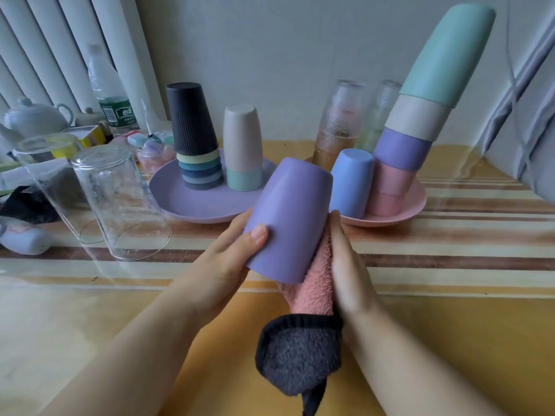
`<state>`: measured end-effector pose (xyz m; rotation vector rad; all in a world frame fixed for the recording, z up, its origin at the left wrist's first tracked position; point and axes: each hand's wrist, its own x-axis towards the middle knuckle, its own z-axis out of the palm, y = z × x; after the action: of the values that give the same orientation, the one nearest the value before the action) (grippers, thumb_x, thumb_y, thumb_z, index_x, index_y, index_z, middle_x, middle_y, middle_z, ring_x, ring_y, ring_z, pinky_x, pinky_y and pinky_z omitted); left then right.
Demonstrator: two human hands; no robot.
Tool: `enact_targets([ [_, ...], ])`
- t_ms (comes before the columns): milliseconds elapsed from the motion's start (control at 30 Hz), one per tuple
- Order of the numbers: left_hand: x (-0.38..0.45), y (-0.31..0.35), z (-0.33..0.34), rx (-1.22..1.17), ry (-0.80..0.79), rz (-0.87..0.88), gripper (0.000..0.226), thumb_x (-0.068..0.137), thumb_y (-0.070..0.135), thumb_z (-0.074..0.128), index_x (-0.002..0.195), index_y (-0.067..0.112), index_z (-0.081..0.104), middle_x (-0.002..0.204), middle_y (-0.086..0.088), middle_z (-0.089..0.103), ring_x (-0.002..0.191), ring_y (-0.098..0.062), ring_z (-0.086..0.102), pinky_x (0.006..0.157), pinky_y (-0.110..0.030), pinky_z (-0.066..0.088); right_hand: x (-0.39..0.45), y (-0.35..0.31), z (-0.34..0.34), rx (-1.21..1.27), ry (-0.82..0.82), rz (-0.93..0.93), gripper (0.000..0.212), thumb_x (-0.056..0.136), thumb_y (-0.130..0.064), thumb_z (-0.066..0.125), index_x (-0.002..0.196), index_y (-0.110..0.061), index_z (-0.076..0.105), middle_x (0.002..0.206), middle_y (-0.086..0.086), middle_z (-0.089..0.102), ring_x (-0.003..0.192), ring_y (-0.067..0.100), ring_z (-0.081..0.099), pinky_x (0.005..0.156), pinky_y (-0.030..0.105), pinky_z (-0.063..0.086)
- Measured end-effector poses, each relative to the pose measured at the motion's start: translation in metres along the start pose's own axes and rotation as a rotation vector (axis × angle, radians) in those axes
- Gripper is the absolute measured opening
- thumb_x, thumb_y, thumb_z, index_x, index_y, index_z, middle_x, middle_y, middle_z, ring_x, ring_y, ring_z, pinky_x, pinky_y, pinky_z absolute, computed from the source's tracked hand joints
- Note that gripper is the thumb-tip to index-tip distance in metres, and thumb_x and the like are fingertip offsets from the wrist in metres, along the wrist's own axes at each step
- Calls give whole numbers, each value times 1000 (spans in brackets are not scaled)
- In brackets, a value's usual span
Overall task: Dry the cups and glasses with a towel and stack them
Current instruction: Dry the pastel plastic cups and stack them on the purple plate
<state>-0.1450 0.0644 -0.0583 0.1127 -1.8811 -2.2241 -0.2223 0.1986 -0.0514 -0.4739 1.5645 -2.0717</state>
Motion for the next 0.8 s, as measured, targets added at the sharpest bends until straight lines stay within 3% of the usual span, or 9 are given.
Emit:
enact_targets([
  [33, 1, 0, -2, 66, 57, 26, 92, 50, 73, 78, 130, 34, 55, 135, -1, 58, 122, -18, 57, 100, -38, 46, 1, -1, -1, -2, 21, -14, 38, 95, -46, 37, 98, -20, 65, 95, -14, 72, 95, -1, 63, 89, 19, 50],
  [100, 5, -1, -4, 204, 230, 116, 82, 50, 72, 76, 120, 34, 55, 128, -1, 54, 108, -11, 61, 83, -27, 52, 5, 0, -5, -49, 72, -78, 44, 97, -48, 37, 119, -18, 61, 119, -8, 66, 117, 5, 55, 106, 30, 41],
  [200, 7, -4, -1, 409, 395, 314, 45, 70, 56, 61, 108, 35, 54, 105, 4, 57, 85, -4, 59, 72, -24, 53, 6, -1, -5, -184, 164, -162, 42, 98, -44, 36, 134, -25, 49, 138, -14, 48, 129, 2, 43, 115, 32, 28],
  [333, 4, -9, 9, 585, 359, 283, 47, 76, 62, 51, 117, 38, 55, 112, 7, 65, 106, -11, 61, 90, -40, 52, 3, 5, 0, -253, 155, -183, 46, 93, -49, 30, 137, -38, 38, 133, -29, 42, 122, -14, 39, 109, 14, 27],
  [467, 5, -8, 11, 598, 361, 174, 70, 62, 71, 56, 123, 38, 48, 118, 18, 62, 109, 4, 58, 89, -18, 47, 2, 16, 10, -333, 69, -239, 55, 84, -60, 30, 136, -43, 28, 125, -41, 33, 109, -36, 29, 95, -5, 22],
  [533, 5, -8, 10, 561, 356, 127, 70, 61, 71, 57, 120, 34, 52, 108, 23, 65, 98, 11, 59, 77, -10, 46, 1, 18, 12, -366, 54, -252, 59, 89, -58, 30, 143, -34, 29, 126, -40, 31, 110, -36, 27, 96, -5, 21],
  [633, 4, -7, 11, 503, 261, 99, 52, 70, 62, 61, 110, 30, 57, 93, 26, 67, 86, 7, 61, 71, -11, 45, -1, 12, 9, -381, 82, -253, 67, 84, -56, 29, 145, -30, 29, 132, -36, 32, 114, -31, 32, 94, -7, 21],
  [700, 3, -5, 12, 446, 153, 76, 48, 78, 52, 61, 119, 28, 57, 104, 24, 68, 95, 6, 62, 77, -10, 47, 0, 2, 3, -356, 112, -234, 66, 82, -53, 29, 144, -29, 33, 131, -29, 37, 114, -24, 34, 90, -10, 21],
  [800, -1, 0, 13, 359, 2, 10, 49, 82, 48, 60, 127, 27, 56, 117, 16, 68, 109, 0, 63, 85, -14, 49, 4, -9, -8, -277, 158, -208, 43, 98, -39, 34, 137, -25, 43, 123, -28, 42, 111, -19, 36, 93, -6, 26],
])
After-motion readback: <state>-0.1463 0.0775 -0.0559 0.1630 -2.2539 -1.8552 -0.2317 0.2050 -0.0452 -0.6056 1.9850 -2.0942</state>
